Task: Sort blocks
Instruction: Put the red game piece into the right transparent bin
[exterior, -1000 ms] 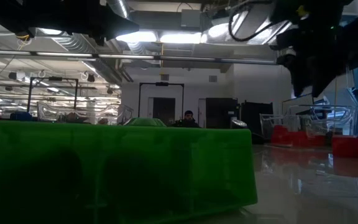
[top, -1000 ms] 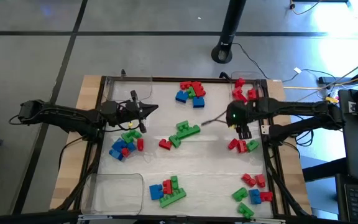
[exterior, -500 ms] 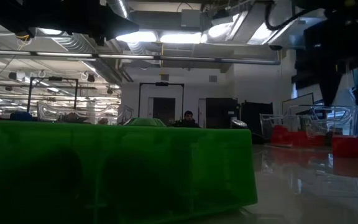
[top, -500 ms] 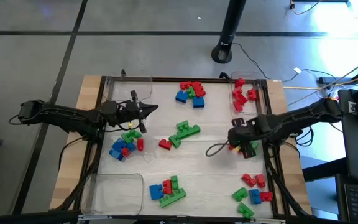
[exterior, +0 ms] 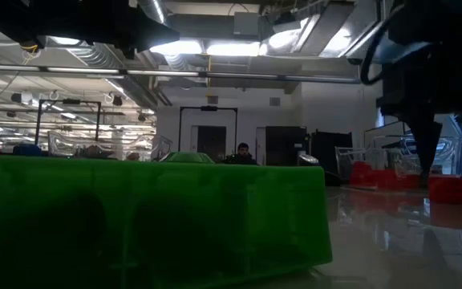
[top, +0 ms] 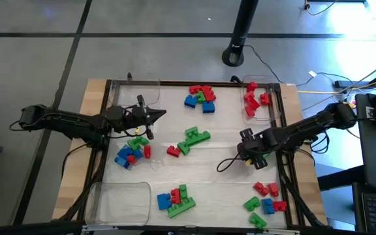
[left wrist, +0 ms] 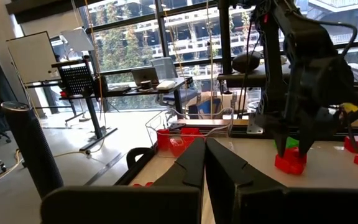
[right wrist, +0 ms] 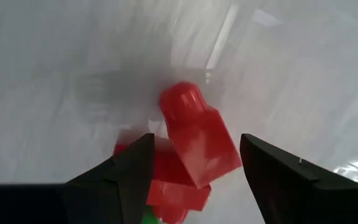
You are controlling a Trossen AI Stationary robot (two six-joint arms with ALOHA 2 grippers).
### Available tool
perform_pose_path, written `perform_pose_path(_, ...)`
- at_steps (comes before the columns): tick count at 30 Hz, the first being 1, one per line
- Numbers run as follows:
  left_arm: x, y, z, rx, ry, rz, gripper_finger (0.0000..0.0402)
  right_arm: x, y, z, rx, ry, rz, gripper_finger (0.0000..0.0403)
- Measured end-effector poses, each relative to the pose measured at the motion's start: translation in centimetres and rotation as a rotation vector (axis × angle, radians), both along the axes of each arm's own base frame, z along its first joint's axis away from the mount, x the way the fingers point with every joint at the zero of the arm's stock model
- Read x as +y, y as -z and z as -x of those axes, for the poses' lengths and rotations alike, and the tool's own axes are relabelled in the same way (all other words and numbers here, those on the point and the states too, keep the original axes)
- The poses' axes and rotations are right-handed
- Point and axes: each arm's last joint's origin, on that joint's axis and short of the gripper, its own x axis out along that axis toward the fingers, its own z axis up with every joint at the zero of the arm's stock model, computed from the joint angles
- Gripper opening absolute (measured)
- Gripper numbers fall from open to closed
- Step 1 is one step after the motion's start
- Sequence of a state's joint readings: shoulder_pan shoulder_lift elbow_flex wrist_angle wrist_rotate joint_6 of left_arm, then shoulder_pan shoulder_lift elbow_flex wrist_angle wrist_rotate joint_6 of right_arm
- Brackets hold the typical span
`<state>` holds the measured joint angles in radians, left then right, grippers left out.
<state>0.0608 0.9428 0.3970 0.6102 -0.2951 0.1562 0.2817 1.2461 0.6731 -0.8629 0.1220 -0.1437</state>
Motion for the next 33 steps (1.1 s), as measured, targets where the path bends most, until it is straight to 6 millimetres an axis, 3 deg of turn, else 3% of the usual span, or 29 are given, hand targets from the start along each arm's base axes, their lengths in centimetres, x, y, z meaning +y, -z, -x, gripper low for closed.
perform_pose_path(20,0.0,0.0,0.0,0.000,0.000,0.000,0.0004,0.3,3.1,-1.6,0.105,-0.093,0.098,0.0233)
perform_pose_path(29,0.0,0.0,0.0,0.000,0.000,0.000,0.0004,0.3,3.1,-1.7,0.100,-0.094,0.084,0.0137)
perform_pose_path(33,0.0,0.0,0.0,0.000,0.000,0.000,0.0004,0.3,3.1,-1.7,0.098,-0.094,0.087,0.0135)
